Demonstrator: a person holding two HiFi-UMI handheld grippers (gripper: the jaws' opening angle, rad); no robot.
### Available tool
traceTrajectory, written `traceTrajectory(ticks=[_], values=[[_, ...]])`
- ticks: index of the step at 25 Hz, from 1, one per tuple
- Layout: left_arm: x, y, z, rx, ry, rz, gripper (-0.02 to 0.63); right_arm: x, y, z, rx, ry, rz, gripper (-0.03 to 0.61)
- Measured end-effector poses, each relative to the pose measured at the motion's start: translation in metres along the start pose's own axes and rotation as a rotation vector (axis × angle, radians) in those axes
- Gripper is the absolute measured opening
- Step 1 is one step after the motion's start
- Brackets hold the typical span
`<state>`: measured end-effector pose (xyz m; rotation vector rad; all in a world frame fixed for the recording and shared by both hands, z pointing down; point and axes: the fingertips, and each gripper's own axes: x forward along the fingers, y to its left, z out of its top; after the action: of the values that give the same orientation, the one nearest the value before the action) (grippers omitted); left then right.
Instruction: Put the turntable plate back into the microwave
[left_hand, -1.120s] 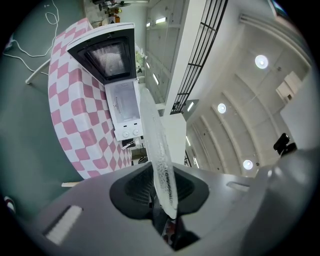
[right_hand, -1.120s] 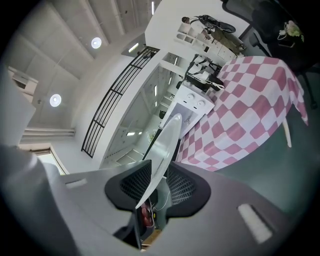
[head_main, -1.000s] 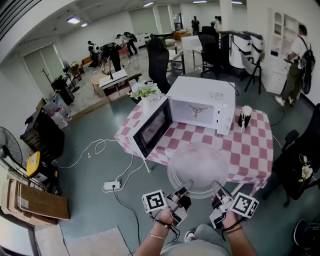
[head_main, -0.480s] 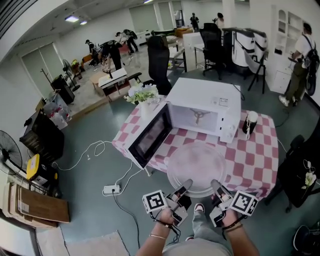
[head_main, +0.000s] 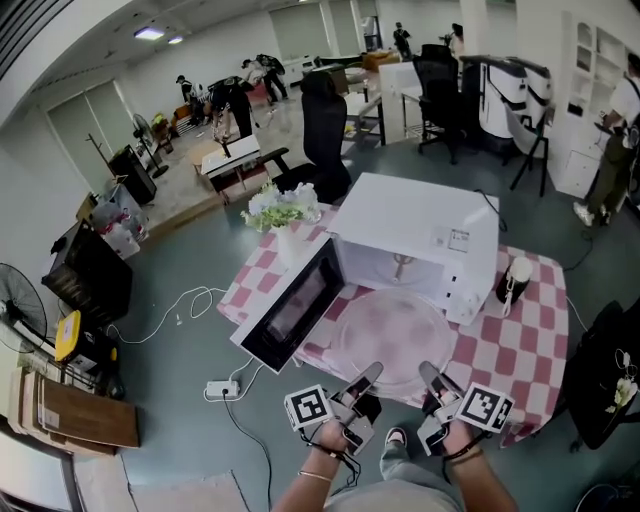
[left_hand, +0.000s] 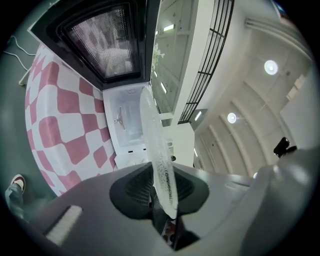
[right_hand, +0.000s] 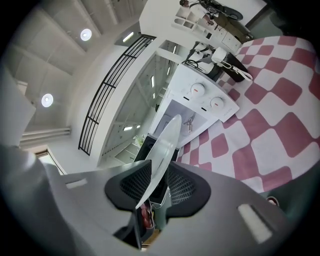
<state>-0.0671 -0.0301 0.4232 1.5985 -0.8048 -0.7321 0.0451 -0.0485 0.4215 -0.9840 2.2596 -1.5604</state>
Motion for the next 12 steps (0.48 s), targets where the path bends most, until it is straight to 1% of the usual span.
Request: traceTrajectory(ticks=[3, 6, 8, 10, 12], values=[[0.020, 0.005, 0.016, -0.002, -0.013, 0.008, 0.052, 0.019, -0.010, 0.015, 0.037, 0.022, -0.016, 0.094], [0.035, 0.012, 0.029, -0.010, -0.032, 0.012, 0.051, 0.037, -0.018, 0.028, 0.037, 0.047, -0.001, 0.094], [0.040, 0.018, 0.036, -0.013, -0.046, 0.025, 0.051, 0.048, -0.022, 0.032, 0.048, 0.065, 0.014, 0.094], [0.044, 0.025, 0.044, -0.009, -0.059, 0.046, 0.049, 0.058, -0.027, 0.033, 0.081, 0.080, 0.014, 0.094], [0.046, 0.031, 0.050, -0.012, -0.065, 0.060, 0.049, 0.067, -0.029, 0.037, 0.068, 0.093, 0.015, 0.094]])
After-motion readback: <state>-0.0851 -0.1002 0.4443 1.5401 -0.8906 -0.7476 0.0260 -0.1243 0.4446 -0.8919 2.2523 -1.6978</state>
